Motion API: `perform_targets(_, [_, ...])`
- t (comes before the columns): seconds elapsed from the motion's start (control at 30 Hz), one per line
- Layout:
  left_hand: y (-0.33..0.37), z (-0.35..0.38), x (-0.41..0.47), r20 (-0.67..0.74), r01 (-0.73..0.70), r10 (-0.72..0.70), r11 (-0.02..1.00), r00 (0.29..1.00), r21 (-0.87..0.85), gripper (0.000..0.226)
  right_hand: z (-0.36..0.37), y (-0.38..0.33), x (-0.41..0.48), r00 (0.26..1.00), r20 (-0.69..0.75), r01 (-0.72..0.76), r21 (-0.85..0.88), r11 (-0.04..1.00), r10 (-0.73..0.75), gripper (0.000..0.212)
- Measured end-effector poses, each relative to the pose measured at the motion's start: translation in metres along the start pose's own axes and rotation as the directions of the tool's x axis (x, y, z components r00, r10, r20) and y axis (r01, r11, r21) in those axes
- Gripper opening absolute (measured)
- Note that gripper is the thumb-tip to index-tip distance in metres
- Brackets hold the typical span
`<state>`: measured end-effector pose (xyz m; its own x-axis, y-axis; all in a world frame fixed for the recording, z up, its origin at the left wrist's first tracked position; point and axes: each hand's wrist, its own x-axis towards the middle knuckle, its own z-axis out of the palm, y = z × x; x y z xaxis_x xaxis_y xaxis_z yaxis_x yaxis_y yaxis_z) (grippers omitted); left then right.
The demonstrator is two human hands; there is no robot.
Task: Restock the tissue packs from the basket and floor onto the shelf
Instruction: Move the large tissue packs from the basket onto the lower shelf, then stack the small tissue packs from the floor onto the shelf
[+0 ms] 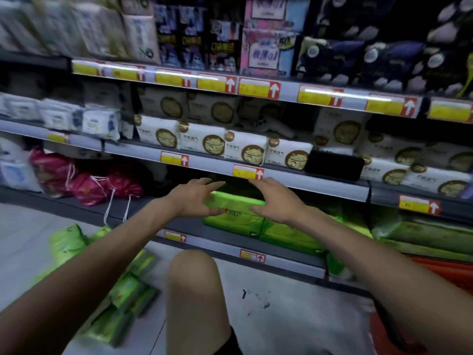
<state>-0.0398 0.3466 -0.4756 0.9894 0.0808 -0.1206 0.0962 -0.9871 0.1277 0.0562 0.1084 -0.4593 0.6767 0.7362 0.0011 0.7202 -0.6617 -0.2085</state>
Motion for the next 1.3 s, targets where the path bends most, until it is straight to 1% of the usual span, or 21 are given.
perform_targets(0.13, [-0.021,-0.009,-0.021,-0.029,0.051,-0.052,0.998,0.998,-0.049,0.092,-0.014,-0.033,0.018,0.996,-0.007,0.094,-0.042,0.995,-0.094,0.081])
perform_targets(0.23, [-0.032,-0.014,-0.040,-0.021,0.098,-0.099,0.993,0.995,-0.070,0.099,-0.022,-0.054,0.032,0.989,-0.003,0.147,-0.056,0.988,-0.148,0.080])
perform_targets(0.3, [-0.043,-0.011,-0.054,-0.026,0.121,-0.124,0.989,0.992,-0.086,0.095,-0.025,-0.068,0.043,0.983,0.019,0.186,-0.065,0.980,-0.185,0.079])
perform_targets(0.37, [-0.058,-0.005,-0.067,-0.024,0.145,-0.148,0.984,0.989,-0.099,0.089,-0.024,-0.080,0.055,0.972,0.051,0.232,-0.049,0.971,-0.230,0.072])
perform_targets(0.47, [-0.084,0.004,-0.081,0.008,0.215,-0.216,0.970,0.976,-0.113,0.093,-0.013,-0.097,0.077,0.949,0.104,0.297,0.024,0.954,-0.298,0.060])
perform_targets(0.5, [-0.092,0.007,-0.084,0.013,0.247,-0.247,0.961,0.969,-0.127,0.096,-0.006,-0.102,0.084,0.939,0.124,0.317,0.044,0.947,-0.321,0.061])
perform_targets(0.57, [-0.108,0.016,-0.091,0.012,0.309,-0.311,0.937,0.950,-0.166,0.100,0.012,-0.111,0.100,0.918,0.172,0.352,0.069,0.934,-0.358,0.072])
perform_targets(0.63, [-0.126,0.029,-0.099,0.009,0.375,-0.383,0.901,0.924,-0.219,0.093,0.034,-0.121,0.115,0.888,0.234,0.382,0.100,0.919,-0.395,0.076])
perform_targets(0.7, [-0.145,0.048,-0.108,0.016,0.452,-0.464,0.854,0.886,-0.256,0.087,0.059,-0.130,0.130,0.853,0.291,0.412,0.134,0.902,-0.433,0.075])
perform_targets(0.77, [-0.164,0.069,-0.121,0.031,0.525,-0.540,0.803,0.841,-0.282,0.083,0.086,-0.140,0.144,0.825,0.334,0.428,0.158,0.890,-0.456,0.073])
perform_targets(0.83, [-0.183,0.093,-0.135,0.069,0.608,-0.619,0.735,0.782,-0.301,0.082,0.118,-0.150,0.157,0.801,0.360,0.442,0.180,0.879,-0.477,0.070])
perform_targets(0.93, [-0.216,0.136,-0.154,0.112,0.729,-0.740,0.605,0.664,-0.321,0.086,0.171,-0.169,0.177,0.776,0.400,0.420,0.249,0.873,-0.488,0.069])
perform_targets(1.0, [-0.237,0.167,-0.161,0.127,0.779,-0.809,0.491,0.574,-0.390,0.090,0.206,-0.181,0.189,0.764,0.422,0.395,0.292,0.871,-0.488,0.065])
perform_targets(1.07, [-0.256,0.201,-0.164,0.111,0.803,-0.874,0.376,0.473,-0.463,0.085,0.239,-0.195,0.204,0.754,0.428,0.376,0.340,0.862,-0.498,0.062])
perform_targets(1.13, [-0.276,0.234,-0.159,0.081,0.820,-0.924,0.287,0.373,-0.496,0.083,0.271,-0.208,0.218,0.761,0.430,0.331,0.387,0.861,-0.486,0.061])
perform_targets(1.23, [-0.307,0.271,-0.147,0.010,0.806,-0.972,0.189,0.235,-0.561,0.098,0.316,-0.228,0.238,0.776,0.427,0.252,0.466,0.848,-0.464,0.056])
perform_targets(1.3, [-0.325,0.289,-0.137,-0.010,0.785,-0.984,0.148,0.178,-0.602,0.107,0.342,-0.242,0.250,0.780,0.429,0.208,0.509,0.836,-0.455,0.052])
